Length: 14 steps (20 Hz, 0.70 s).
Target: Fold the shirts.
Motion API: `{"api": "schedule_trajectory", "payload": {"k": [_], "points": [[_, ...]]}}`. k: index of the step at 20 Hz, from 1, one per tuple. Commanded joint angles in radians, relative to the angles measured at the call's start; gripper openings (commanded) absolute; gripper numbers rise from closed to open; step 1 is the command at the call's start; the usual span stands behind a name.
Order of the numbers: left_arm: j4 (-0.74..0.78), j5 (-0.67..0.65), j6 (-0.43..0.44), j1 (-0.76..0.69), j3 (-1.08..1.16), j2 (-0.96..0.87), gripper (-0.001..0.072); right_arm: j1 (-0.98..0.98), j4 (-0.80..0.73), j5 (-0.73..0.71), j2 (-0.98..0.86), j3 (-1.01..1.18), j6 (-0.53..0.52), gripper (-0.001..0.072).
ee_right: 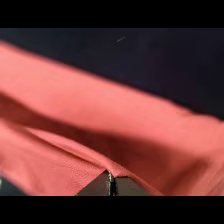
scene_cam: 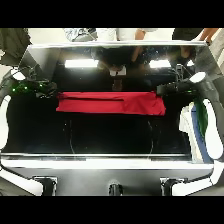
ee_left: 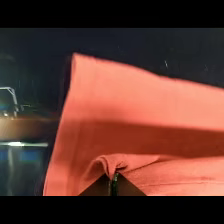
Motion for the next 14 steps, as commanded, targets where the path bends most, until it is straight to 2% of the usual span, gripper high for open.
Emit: {"api": "schedule_trajectory", "payload": {"k": [1, 5, 6, 7, 8, 9, 10, 12, 14], "points": [[-0.078, 0.017, -0.025, -0.003, 0.093, -0.143, 0.0025, 0.011, 0.000, -0.069, -0.125, 0.062, 0.063, 0.0037], [-0.101, -0.012, -0.026, -0.015, 0.093, -0.226, 0.0030, 0.023, 0.007, -0.048, -0.168, 0.062, 0.058, 0.0040], [-0.098, -0.032, -0.026, -0.012, 0.093, -0.228, 0.0108, 0.023, 0.014, -0.039, -0.160, 0.063, 0.047, 0.0049], [-0.097, -0.051, -0.026, -0.004, 0.094, -0.222, 0.0394, 0.020, 0.013, -0.018, -0.142, 0.063, 0.005, 0.0156], [-0.094, -0.077, -0.038, 0.010, 0.103, -0.214, 0.0569, 0.013, 0.007, 0.010, -0.117, 0.063, -0.047, 0.0326], [-0.086, -0.106, -0.045, 0.029, 0.119, -0.202, 0.0569, -0.003, -0.012, 0.042, -0.084, 0.063, -0.079, 0.0550], [-0.078, -0.127, -0.045, 0.049, 0.132, -0.183, 0.0569, -0.030, -0.047, 0.066, -0.053, 0.063, -0.080, 0.0636], [-0.071, -0.128, -0.045, 0.086, 0.139, -0.119, 0.0568, -0.106, -0.138, 0.108, -0.018, 0.063, -0.041, 0.0645], [-0.071, -0.124, -0.044, 0.107, 0.139, -0.051, 0.0568, -0.177, -0.159, 0.181, -0.041, 0.061, 0.007, 0.0699]]}}
